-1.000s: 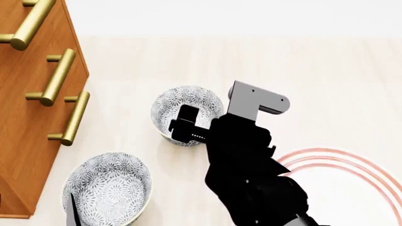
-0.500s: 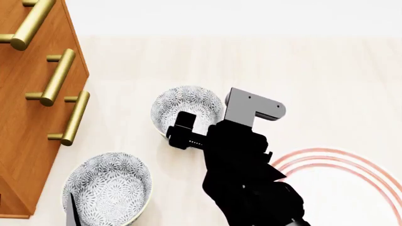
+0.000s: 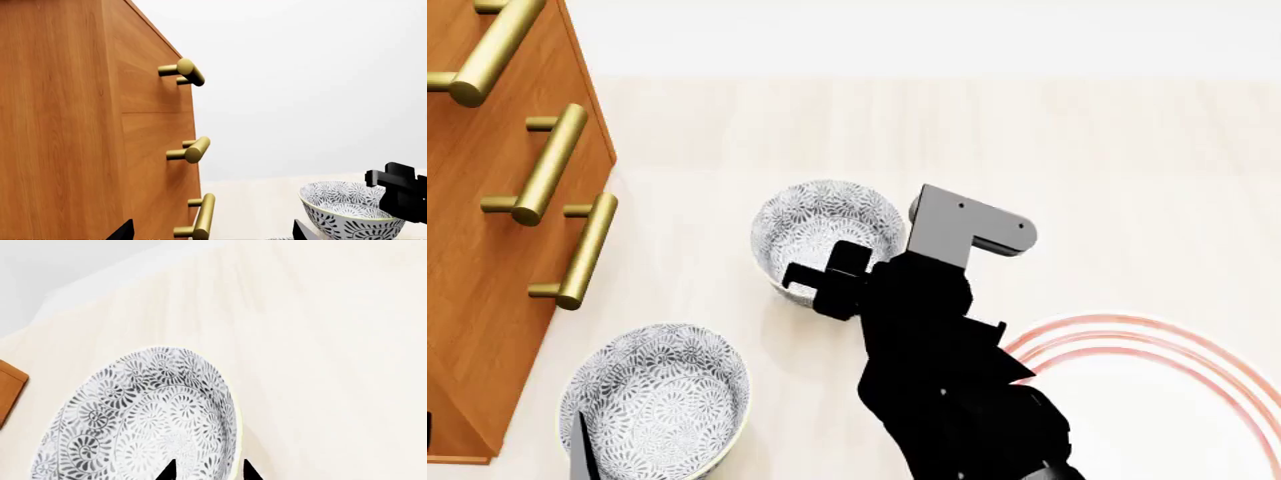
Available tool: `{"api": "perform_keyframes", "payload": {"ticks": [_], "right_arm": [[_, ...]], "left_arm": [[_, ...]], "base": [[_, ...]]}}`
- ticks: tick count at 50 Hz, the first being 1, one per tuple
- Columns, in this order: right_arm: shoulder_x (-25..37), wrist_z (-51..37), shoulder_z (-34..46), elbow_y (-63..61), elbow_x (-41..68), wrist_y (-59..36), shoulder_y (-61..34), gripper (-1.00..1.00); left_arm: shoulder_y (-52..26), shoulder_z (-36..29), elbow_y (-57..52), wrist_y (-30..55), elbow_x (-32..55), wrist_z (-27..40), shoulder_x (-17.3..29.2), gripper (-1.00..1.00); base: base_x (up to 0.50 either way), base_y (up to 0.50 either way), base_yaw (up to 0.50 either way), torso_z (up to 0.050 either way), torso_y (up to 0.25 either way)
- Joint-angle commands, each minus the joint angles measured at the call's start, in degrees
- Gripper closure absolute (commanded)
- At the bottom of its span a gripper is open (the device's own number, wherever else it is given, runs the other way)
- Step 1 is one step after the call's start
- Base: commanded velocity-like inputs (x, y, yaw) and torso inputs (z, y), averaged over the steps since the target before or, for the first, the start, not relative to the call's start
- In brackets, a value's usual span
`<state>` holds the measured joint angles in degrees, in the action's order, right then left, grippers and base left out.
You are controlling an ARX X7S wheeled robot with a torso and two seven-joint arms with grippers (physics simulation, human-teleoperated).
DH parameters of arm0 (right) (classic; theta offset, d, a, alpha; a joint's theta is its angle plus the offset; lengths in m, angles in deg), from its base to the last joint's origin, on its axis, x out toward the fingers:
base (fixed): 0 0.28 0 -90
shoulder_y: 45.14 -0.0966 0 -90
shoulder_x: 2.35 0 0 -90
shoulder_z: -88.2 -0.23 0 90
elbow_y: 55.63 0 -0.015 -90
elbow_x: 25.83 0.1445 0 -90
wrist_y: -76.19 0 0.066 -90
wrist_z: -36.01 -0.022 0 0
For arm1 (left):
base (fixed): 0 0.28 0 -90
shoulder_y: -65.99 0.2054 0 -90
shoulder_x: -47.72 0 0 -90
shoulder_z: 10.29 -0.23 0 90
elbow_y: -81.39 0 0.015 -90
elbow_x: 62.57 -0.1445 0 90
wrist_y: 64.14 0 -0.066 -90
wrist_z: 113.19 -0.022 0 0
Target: Pick up the bowl and put it in the front on the plate.
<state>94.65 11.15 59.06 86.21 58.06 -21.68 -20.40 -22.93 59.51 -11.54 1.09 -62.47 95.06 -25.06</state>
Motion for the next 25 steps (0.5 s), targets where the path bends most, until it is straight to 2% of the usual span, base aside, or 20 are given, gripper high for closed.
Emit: {"api": "perform_keyframes", "payload": {"ticks": [1, 25], "right_arm": [[-0.7, 1.0, -0.9, 0.7, -0.3, 0.4, 0.0, 1.0], [2.0, -2.7, -1.1, -5.6, -0.7, 1.2, 0.2, 1.0]], "left_arm": [[0.0, 0.3, 0.2, 0.0, -0.3, -0.5, -0.4, -1.0], [-0.1, -0.1, 0.0, 0.2, -0.1, -0.1, 0.0, -1.0]], "base": [[0.0, 0.0, 0.0, 0.0, 0.0], [0.0, 0.0, 0.0, 0.0, 0.0]]}}
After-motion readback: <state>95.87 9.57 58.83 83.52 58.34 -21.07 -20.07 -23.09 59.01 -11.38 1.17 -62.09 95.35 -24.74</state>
